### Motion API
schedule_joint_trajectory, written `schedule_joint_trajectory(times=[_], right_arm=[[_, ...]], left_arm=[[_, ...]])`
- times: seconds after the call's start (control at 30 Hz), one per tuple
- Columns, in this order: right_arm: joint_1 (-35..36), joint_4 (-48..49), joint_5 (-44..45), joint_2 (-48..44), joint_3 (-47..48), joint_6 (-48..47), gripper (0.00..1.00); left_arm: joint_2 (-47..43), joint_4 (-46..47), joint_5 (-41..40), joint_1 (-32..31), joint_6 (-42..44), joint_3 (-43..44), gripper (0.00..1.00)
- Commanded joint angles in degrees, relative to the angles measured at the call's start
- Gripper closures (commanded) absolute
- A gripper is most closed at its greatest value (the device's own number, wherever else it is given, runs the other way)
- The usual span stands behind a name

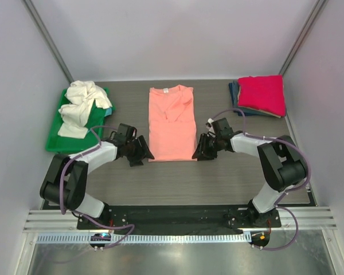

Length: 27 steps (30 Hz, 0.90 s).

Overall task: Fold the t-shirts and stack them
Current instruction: Fold the tshirt

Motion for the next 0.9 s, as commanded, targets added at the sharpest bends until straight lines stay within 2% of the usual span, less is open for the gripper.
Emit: schedule_joint_trajectory(times=[0.0, 0.03, 0.07, 0.3, 0.47, 0.57, 0.6, 0.7, 0.87], right_arm=[[0.4, 2.9, 0.3, 1.2, -0.6, 0.1, 0.64], [0.4, 2.7, 0.3, 1.3, -0.7, 0.0, 0.72], [0.4, 2.7, 0.4, 1.4, -0.8, -0.1, 0.75], [0.4, 2.9, 0.5, 2.6, -1.2, -0.8, 0.85], [0.4, 2.8, 0.4, 3.0, -1.2, -1.1, 0.89], [0.4, 2.8, 0.4, 3.0, -1.2, -1.4, 0.95], [0.4, 2.6, 0.3, 3.0, -1.1, -1.4, 0.97], [0.4, 2.0, 0.3, 2.5, -1.0, -1.6, 0.99], [0.4, -1.3, 2.4, -3.1, -2.0, -1.7, 0.99]], left_arm=[[0.6, 5.4, 1.5, -0.3, -0.9, -0.8, 0.38], [0.8, 5.9, 1.7, -0.3, -1.0, -1.0, 0.38], [1.0, 6.4, 1.7, -0.6, -1.3, -1.6, 0.38], [2.7, 9.3, 1.0, -1.6, -2.5, -3.6, 0.45], [3.5, 10.1, -0.2, -1.7, -2.8, -4.3, 0.59], [3.1, 10.0, -2.3, -1.6, -3.1, -4.7, 0.74], [3.0, 10.2, -2.5, -1.6, -3.1, -4.9, 0.84], [2.0, 10.2, -2.9, -1.7, -3.2, -4.9, 1.00], [-3.9, 5.0, -4.2, -3.9, -3.1, -4.5, 1.00]])
